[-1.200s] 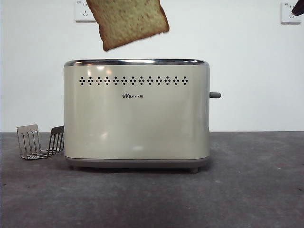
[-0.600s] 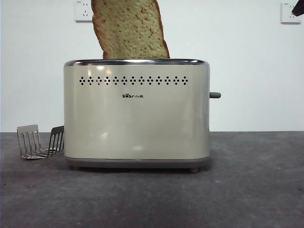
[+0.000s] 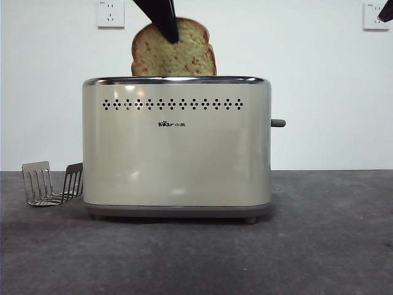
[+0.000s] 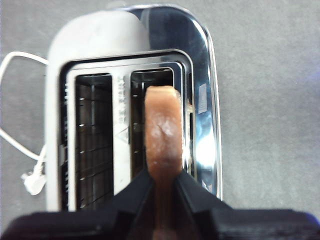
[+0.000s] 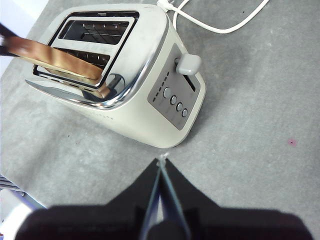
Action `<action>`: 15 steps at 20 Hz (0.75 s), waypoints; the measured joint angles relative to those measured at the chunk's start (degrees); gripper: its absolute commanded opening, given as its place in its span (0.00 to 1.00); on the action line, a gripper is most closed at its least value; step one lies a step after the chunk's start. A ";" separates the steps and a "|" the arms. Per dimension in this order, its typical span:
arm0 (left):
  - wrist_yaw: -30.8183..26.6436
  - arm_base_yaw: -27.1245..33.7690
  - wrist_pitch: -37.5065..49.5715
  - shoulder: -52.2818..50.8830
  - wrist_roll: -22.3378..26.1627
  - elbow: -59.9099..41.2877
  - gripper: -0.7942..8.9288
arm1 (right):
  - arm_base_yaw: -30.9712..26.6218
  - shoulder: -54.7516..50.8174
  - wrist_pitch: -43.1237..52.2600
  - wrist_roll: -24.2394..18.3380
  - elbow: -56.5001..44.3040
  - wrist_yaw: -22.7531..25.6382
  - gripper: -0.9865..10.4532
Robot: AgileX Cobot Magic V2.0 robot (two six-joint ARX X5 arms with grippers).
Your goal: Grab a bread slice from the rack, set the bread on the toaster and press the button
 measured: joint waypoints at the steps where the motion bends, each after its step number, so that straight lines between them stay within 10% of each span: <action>1: 0.00 0.00 0.00 0.52 0.00 0.00 0.08 | 0.00 0.00 -0.02 0.00 0.00 0.00 0.08; 10: 0.00 0.00 1.14 4.09 -0.61 0.09 0.08 | 0.00 0.00 -0.17 -0.20 0.00 0.02 0.08; 15: -4.85 0.00 2.58 4.11 -4.15 0.09 0.54 | 0.00 0.00 -0.20 -0.20 0.00 0.02 0.08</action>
